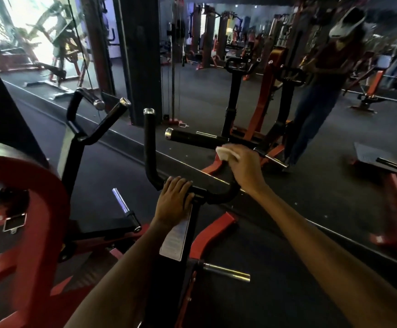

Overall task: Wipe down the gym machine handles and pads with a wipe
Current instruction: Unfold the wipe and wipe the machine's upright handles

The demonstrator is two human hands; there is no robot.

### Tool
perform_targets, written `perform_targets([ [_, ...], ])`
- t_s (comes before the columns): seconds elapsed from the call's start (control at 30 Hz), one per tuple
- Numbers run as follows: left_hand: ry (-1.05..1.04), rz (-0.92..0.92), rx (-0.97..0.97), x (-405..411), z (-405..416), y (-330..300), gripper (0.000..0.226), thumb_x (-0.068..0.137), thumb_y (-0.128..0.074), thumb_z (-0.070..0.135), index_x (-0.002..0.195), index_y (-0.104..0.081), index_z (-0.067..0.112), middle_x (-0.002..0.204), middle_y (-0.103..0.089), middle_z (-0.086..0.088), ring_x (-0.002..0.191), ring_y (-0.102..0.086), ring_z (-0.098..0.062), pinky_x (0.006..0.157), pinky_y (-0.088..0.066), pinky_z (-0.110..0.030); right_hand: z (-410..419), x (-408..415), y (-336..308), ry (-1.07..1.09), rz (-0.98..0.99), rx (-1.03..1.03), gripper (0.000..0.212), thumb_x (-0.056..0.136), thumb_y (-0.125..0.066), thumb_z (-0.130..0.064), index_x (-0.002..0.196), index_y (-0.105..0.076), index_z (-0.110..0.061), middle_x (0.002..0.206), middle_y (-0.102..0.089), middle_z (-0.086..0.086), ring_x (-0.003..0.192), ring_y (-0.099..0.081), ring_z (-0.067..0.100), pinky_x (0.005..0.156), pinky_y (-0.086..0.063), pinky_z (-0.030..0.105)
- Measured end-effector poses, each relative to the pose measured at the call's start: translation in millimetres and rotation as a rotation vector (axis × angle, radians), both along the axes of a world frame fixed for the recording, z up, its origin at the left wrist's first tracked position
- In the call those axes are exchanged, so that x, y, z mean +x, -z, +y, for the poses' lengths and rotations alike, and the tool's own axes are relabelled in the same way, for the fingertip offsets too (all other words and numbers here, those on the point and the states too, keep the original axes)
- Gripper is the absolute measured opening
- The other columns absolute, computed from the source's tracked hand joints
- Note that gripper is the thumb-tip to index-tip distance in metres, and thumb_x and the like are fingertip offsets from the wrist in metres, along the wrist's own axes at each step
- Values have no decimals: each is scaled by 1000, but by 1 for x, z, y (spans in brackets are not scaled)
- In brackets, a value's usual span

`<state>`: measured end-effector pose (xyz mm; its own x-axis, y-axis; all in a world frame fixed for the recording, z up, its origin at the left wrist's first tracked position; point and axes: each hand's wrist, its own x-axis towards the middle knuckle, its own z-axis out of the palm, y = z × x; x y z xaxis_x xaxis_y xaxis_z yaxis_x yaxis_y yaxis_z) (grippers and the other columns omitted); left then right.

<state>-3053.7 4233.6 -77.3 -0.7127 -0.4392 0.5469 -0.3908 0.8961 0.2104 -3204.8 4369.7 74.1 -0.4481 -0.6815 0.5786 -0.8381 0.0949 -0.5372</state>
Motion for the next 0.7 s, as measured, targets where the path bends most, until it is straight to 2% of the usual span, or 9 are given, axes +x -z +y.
perform_targets([
  [0.07, 18, 28, -43, -2, -4, 2, 42, 99, -36, 33, 123, -62, 11, 126, -61, -8, 126, -50, -28, 115, -24, -42, -24, 1, -9, -36, 95, -23, 28, 88, -56, -4, 114, -64, 1, 112, -66, 16, 105, -62, 23, 95, -48, 28],
  [0.27, 27, 115, -106, -5, -8, 17, 43, 102, -30, 34, 125, -60, 14, 126, -62, -7, 126, -47, -26, 111, -28, -43, -107, 2, -27, -169, 275, 131, 29, 94, -49, 0, 122, -58, 0, 124, -59, 16, 115, -55, 23, 97, -33, 13],
  [0.37, 33, 145, -129, -6, -12, 21, 50, 104, -20, 38, 126, -58, 15, 124, -63, -7, 126, -46, -25, 110, -27, -42, -135, 0, -26, -298, 453, 272, 33, 93, -48, 3, 125, -55, 2, 129, -56, 20, 120, -54, 29, 105, -35, 27],
  [0.43, 37, 153, -148, -7, -14, 22, 46, 103, -21, 38, 127, -54, 17, 124, -63, -7, 126, -46, -24, 110, -27, -41, -139, -4, -22, -384, 530, 338, 40, 92, -47, 6, 131, -50, 2, 135, -51, 21, 126, -50, 30, 109, -30, 28],
  [0.5, 46, 157, -147, -6, -16, 23, 46, 102, -22, 38, 128, -54, 17, 124, -62, -7, 126, -47, -25, 110, -26, -40, -129, -14, -16, -403, 564, 353, 48, 90, -47, 8, 137, -44, -2, 141, -44, 19, 132, -43, 28, 111, -28, 31],
  [0.6, 55, 162, -157, -6, -15, 23, 47, 101, -20, 38, 129, -52, 16, 125, -61, -8, 125, -47, -25, 110, -25, -40, -96, -36, -7, -431, 746, 375, 55, 84, -48, 10, 137, -43, -2, 144, -41, 18, 136, -33, 28, 110, -32, 42],
  [0.7, 59, 190, -147, -6, -14, 24, 46, 101, -20, 38, 129, -51, 18, 124, -62, -8, 124, -48, -25, 109, -27, -40, -63, -57, 0, -452, 866, 305, 44, 84, -42, -7, 126, -55, 1, 135, -52, 19, 128, -46, 32, 102, -42, 48],
])
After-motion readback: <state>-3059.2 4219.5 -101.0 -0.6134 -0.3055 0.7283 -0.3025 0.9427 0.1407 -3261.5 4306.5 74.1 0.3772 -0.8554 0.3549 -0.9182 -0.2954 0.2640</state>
